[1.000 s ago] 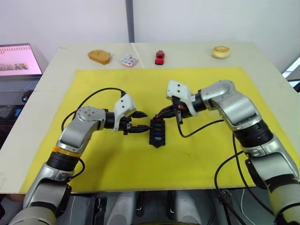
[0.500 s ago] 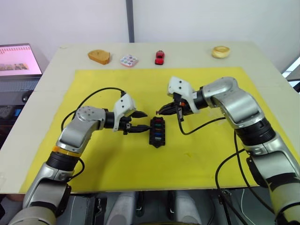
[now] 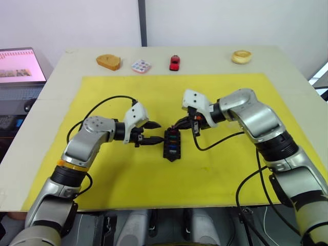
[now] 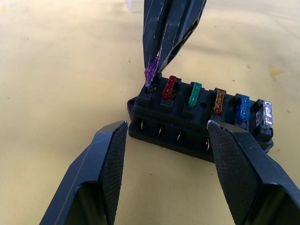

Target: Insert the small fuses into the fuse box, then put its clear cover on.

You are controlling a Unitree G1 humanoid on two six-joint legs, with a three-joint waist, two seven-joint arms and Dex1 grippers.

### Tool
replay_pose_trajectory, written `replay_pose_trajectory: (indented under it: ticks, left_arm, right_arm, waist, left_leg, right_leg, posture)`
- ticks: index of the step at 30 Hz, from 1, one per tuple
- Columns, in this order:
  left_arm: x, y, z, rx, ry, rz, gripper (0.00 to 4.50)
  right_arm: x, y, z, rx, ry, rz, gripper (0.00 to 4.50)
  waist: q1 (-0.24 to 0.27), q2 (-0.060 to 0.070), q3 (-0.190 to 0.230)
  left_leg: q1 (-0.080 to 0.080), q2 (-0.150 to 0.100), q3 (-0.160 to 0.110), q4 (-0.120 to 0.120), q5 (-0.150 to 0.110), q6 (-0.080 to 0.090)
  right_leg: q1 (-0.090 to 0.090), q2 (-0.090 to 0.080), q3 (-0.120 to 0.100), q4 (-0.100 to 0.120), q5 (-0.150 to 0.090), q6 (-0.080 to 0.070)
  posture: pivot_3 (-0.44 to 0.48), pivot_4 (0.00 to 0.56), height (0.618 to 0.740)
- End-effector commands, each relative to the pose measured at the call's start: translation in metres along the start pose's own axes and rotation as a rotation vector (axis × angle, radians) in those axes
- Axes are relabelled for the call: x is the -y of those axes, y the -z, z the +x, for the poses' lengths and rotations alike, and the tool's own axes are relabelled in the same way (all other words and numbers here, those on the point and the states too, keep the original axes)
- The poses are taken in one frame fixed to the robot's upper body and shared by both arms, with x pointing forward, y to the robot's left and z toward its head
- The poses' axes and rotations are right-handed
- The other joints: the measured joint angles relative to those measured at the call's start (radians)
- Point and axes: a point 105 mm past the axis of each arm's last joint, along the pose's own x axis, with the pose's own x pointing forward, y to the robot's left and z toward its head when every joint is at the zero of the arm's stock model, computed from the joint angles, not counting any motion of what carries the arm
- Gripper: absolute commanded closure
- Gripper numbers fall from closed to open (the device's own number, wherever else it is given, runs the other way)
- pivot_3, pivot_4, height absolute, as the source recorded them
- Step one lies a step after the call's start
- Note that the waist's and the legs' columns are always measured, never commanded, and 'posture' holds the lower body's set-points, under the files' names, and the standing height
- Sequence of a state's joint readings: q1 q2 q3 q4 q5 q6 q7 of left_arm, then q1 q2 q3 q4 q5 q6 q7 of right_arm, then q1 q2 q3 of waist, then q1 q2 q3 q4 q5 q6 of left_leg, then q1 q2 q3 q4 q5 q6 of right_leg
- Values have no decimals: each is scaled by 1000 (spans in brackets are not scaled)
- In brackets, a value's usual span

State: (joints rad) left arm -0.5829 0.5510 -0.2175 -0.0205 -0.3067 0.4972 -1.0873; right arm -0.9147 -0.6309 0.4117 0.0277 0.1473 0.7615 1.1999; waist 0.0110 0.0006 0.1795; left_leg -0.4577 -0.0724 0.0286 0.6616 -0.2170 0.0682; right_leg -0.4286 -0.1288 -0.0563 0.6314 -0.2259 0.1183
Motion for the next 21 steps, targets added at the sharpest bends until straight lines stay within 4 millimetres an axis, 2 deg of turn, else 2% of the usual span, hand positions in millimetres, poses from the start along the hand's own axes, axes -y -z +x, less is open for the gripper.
replay_pose_trajectory:
  ticks: [1, 10, 21]
  left_arm:
    - [0, -12, -5, 31, -9, 33, 1654]
    - [0, -10, -5, 32, -14, 27, 1654]
    - [-1, -10, -5, 33, -24, 25, 1654]
  right_arm:
    - [3, -5, -2, 14, 17, -24, 4500]
    - [2, -7, 0, 7, 12, -32, 4500]
    - [-5, 1, 7, -49, -12, -73, 4500]
  waist:
    - [0, 0, 0]
    - [0, 0, 0]
    - [0, 0, 0]
  left_leg:
    - [0, 0, 0, 0, 0, 0]
    - [0, 0, 0, 0, 0, 0]
    - [0, 0, 0, 0, 0, 0]
  right_leg:
    - [0, 0, 0, 0, 0, 0]
    - [0, 0, 0, 0, 0, 0]
    - [0, 0, 0, 0, 0, 0]
  posture:
    - [0, 150, 740]
    - [0, 150, 740]
    - [0, 150, 740]
